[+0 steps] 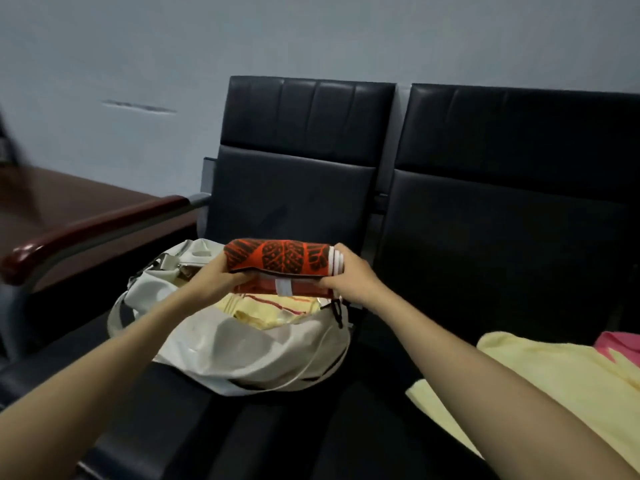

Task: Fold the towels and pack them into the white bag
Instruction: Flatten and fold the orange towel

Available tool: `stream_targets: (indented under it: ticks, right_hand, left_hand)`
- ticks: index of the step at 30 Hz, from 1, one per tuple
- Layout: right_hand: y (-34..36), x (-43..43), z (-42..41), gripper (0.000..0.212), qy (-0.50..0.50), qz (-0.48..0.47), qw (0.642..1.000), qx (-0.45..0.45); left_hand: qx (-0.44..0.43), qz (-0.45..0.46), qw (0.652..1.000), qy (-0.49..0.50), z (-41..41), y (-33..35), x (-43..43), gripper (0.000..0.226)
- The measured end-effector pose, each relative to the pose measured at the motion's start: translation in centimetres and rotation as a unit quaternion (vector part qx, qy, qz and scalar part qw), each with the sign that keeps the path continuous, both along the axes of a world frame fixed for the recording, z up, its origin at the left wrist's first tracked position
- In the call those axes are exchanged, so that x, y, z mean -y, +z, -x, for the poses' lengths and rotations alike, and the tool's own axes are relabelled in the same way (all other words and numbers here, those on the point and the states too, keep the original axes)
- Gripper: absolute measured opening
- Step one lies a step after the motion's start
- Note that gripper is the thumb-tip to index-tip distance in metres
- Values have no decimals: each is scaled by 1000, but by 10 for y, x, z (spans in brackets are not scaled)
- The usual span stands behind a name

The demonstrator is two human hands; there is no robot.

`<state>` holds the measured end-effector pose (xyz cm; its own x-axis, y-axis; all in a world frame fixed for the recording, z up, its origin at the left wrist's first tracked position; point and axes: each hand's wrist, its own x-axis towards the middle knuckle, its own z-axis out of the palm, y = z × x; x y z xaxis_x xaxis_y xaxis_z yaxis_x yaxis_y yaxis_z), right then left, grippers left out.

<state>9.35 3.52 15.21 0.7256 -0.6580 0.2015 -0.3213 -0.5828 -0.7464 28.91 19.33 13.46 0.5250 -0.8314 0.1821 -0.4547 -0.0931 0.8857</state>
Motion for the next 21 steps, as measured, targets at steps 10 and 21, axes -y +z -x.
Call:
stream_targets:
  ticks: [10, 21]
  right_hand:
    - [-64, 8, -63, 74, 26, 105, 982, -156]
    - [-74, -6, -54, 52, 44, 134, 976, -166]
  left_hand:
    - [171, -142, 972, 71, -55, -61, -3, 51]
    - [236, -178, 950, 97, -48, -49, -24, 56]
